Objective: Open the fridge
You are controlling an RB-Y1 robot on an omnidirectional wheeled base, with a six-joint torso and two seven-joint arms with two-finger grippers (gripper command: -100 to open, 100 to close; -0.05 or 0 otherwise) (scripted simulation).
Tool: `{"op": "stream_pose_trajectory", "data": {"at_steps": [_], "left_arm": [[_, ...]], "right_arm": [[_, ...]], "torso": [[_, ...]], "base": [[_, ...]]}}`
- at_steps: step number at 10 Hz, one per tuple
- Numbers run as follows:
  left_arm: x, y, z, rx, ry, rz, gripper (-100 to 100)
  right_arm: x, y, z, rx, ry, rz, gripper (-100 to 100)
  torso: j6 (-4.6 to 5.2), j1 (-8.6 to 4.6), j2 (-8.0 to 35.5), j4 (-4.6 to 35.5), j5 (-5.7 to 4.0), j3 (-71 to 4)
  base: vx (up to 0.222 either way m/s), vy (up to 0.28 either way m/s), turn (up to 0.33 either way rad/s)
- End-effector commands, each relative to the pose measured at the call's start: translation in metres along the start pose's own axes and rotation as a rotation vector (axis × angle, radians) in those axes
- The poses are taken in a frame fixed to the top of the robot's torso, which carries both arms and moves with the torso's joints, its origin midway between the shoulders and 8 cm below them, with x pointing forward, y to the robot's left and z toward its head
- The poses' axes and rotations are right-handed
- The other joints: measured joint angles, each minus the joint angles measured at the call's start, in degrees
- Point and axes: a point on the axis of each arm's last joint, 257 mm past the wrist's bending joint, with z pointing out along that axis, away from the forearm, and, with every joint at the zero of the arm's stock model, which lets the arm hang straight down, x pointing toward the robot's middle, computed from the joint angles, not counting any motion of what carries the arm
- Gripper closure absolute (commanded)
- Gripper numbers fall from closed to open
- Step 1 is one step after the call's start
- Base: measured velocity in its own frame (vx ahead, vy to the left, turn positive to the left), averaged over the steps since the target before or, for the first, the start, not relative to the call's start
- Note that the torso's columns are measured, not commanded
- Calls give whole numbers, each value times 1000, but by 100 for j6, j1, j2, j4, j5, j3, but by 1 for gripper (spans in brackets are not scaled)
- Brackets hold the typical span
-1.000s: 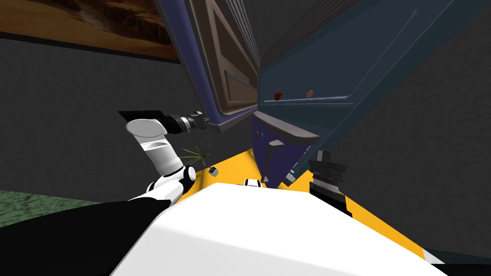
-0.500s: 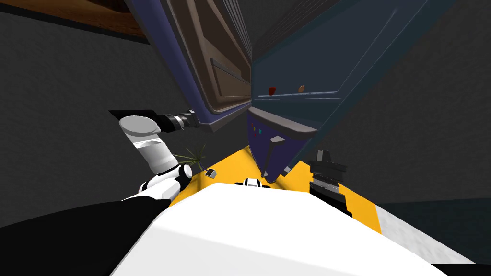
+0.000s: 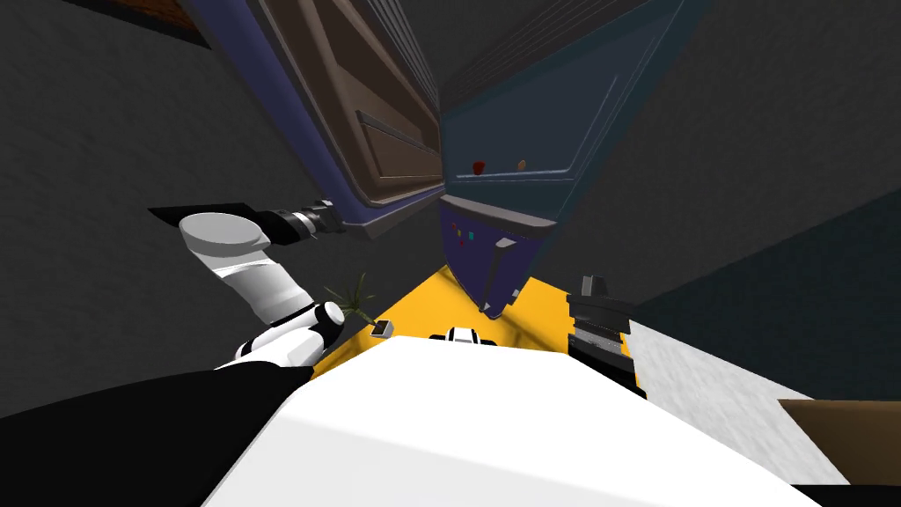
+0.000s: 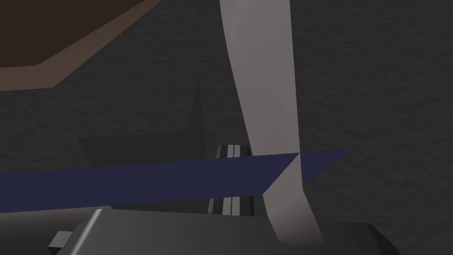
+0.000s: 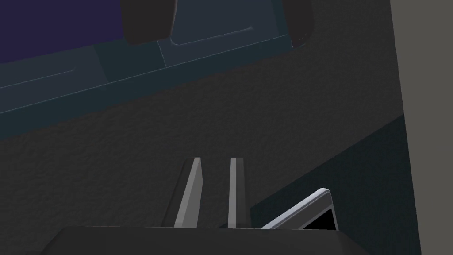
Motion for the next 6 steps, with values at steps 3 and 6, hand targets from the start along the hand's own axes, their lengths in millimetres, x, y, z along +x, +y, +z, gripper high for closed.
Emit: {"op": "stream_pose_trajectory", "data": {"at_steps": [3, 6], "left_arm": [[-32, -19, -15, 4, -42, -18, -100], [-34, -36, -27, 4, -41, -23, -100]], "right_arm": [[0, 0, 0, 0, 0, 0, 0], [0, 0, 0, 0, 0, 0, 0]], "torso": [[-1, -39, -9, 12, -33, -9], [25, -72, 30, 35, -64, 7]], "base": [[-42, 61, -135], [58, -17, 41]]}}
